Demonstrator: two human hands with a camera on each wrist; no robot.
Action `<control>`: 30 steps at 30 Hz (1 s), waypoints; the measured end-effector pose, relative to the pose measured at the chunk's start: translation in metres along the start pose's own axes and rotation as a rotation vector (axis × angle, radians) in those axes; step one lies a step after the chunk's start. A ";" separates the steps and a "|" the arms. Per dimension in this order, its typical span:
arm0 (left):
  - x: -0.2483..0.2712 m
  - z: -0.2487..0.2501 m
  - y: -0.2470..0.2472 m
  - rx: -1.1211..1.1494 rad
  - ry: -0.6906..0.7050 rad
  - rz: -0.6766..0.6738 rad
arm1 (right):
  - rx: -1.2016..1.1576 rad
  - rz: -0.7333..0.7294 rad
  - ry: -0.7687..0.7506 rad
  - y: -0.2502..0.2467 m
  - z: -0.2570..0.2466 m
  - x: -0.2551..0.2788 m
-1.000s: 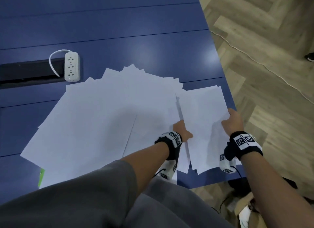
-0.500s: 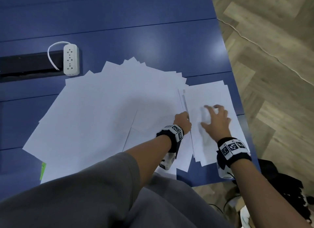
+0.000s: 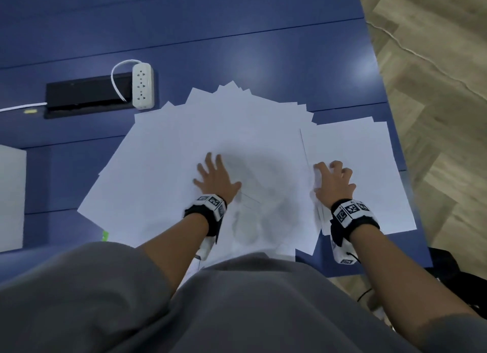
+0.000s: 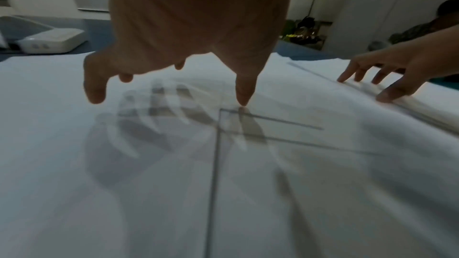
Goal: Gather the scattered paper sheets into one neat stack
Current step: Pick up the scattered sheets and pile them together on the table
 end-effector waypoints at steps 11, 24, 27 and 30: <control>0.005 -0.023 0.009 -0.131 -0.005 -0.079 | 0.060 0.025 0.053 0.005 -0.005 -0.002; 0.015 -0.032 0.018 -0.206 0.079 -0.106 | 0.001 0.003 0.092 0.008 -0.009 0.001; 0.020 -0.034 0.017 -0.114 0.081 -0.053 | -0.029 -0.002 0.091 0.009 -0.009 0.004; 0.024 -0.035 0.021 -0.110 0.116 -0.057 | -0.029 -0.011 0.109 0.010 -0.013 0.007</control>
Point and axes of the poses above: each hand's wrist, its own x-axis away from the middle knuckle, its own y-axis out of the palm, z = x × y, the point moved 5 cm from there along -x, towards the middle knuckle, and after that the axes turned 9 degrees about y, right-handed, at the moved point
